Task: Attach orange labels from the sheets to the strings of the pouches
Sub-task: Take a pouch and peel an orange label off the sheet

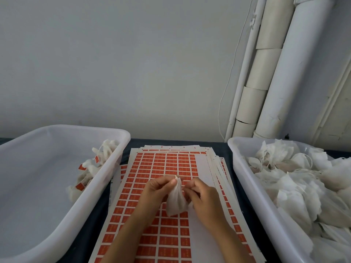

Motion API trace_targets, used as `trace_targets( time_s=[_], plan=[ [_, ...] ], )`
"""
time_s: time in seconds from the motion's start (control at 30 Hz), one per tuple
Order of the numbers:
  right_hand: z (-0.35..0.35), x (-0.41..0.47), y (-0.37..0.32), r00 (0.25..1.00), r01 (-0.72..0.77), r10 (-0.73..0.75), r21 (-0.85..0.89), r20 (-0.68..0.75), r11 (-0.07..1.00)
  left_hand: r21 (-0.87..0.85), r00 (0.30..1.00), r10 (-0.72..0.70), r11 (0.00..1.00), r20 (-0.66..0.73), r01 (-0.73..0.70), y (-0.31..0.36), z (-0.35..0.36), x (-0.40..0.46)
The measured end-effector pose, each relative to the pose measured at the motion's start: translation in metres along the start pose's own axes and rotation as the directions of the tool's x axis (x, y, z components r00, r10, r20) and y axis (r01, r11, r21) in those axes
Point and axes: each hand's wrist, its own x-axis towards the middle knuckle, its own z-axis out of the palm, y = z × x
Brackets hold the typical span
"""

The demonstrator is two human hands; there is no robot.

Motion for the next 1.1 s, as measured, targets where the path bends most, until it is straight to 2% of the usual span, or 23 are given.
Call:
trace_targets(
  time_s=[0.1, 0.2, 0.3, 0.43, 0.57, 0.63, 0.83, 0.93, 1.1],
  plan=[
    [-0.003, 0.000, -0.002, 0.998, 0.061, -0.062, -0.166, -0.001, 0.984, 0.226, 0.989, 0.115, 0.970, -0.097, -0.090, -0.006, 0.003, 0.003],
    [-0.001, -0.001, -0.004, 0.995, 0.102, -0.105, -0.236, 0.000, 0.966, 0.295, 0.974, 0.167, 0.948, -0.151, -0.117, -0.008, 0.005, 0.005],
    [0.002, -0.004, -0.006, 0.998, 0.052, -0.046, -0.151, 0.039, 0.987, 0.423, 0.963, 0.225, 0.894, -0.146, -0.145, -0.011, 0.007, 0.006],
    [0.003, -0.005, -0.007, 0.995, -0.082, 0.077, 0.085, 0.069, 0.993, 0.584, 0.941, 0.263, 0.806, -0.213, -0.094, -0.014, 0.008, 0.004],
    [0.006, -0.007, -0.009, 0.993, -0.115, 0.111, 0.163, 0.032, 0.980, 0.540, 0.929, 0.263, 0.837, -0.261, -0.085, -0.014, 0.012, 0.003],
    [0.007, -0.007, -0.010, 0.992, -0.127, 0.129, 0.208, 0.002, 0.970, 0.484, 0.948, 0.246, 0.866, -0.201, -0.123, -0.013, 0.015, 0.003],
    [0.005, -0.006, -0.010, 0.972, -0.181, 0.215, 0.290, -0.090, 0.940, 0.459, 0.970, 0.237, 0.868, -0.050, -0.189, -0.010, 0.017, 0.000],
    [0.005, -0.005, -0.010, 0.959, -0.193, 0.247, 0.320, -0.137, 0.928, 0.422, 0.974, 0.227, 0.886, -0.027, -0.195, -0.008, 0.018, -0.001],
    [0.008, -0.005, -0.010, 0.969, -0.175, 0.225, 0.360, -0.102, 0.916, 0.427, 0.971, 0.230, 0.886, -0.065, -0.182, -0.008, 0.017, 0.000]
  ],
)
